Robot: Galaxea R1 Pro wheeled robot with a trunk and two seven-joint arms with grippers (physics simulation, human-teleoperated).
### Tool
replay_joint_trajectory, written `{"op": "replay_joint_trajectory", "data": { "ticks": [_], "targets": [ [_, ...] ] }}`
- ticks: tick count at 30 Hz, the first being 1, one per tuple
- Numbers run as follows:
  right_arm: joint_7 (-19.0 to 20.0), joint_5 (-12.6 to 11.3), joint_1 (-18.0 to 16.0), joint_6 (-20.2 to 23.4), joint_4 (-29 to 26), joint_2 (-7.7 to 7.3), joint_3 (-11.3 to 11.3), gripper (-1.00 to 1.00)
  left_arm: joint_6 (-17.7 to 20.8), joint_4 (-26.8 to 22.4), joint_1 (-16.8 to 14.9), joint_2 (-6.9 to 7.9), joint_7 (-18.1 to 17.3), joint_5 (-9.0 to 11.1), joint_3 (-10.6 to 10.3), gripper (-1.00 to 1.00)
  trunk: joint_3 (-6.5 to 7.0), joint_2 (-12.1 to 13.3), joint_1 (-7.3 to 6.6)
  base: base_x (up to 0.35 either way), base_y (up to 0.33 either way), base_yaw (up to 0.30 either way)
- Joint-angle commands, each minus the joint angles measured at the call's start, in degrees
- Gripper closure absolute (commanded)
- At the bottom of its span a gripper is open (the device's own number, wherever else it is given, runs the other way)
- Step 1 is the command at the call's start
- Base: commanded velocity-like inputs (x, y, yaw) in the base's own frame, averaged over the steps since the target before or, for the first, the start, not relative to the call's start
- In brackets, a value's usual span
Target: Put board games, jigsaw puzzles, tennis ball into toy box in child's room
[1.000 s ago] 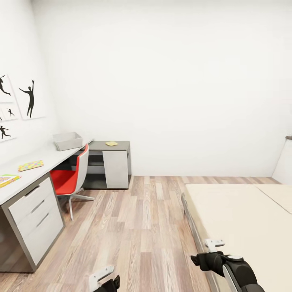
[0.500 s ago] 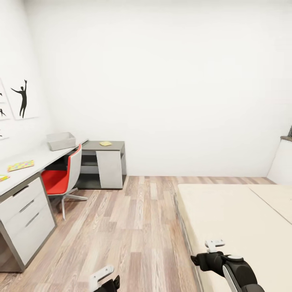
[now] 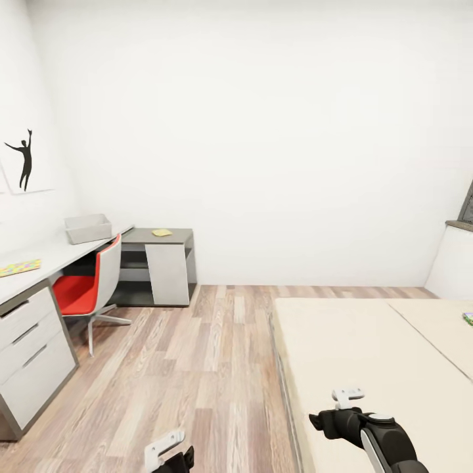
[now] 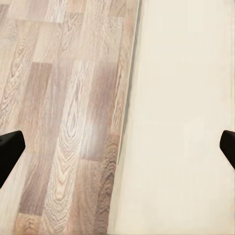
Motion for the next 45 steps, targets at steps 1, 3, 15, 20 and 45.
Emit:
{"op": "replay_joint_trajectory", "data": {
  "ticks": [1,3,15,20,45],
  "targets": [
    [0.13,0.05,-0.03,0.23,-0.05,-0.04,0.03,-1.0,0.14,-0.13,0.0,0.0,0.44,0.54,-0.04,-1.0,-0.05,-0.04,0.0,0.0,-0.271,0.0],
    [0.13,0.05,-0.02,0.23,-0.05,-0.04,0.02,-1.0,0.14,-0.13,0.0,0.0,0.44,0.53,-0.04,-1.0,-0.05,-0.04,0.0,0.0,-0.271,0.0],
    [0.13,0.05,-0.05,0.21,-0.05,-0.04,-0.01,-1.0,0.16,-0.13,0.0,0.0,0.44,0.52,-0.05,-1.0,-0.05,-0.04,0.0,0.0,-0.271,0.0],
    [0.13,0.05,-0.05,0.22,-0.05,-0.04,-0.01,-1.0,0.16,-0.13,0.0,0.0,0.44,0.52,-0.05,-1.0,-0.05,-0.04,0.0,0.0,-0.271,0.0],
    [0.13,0.05,-0.08,0.22,-0.04,-0.04,-0.01,-1.0,0.15,-0.13,0.0,0.0,0.44,0.44,-0.06,-1.0,-0.05,-0.04,0.0,0.0,-0.271,0.0]
  ]
}}
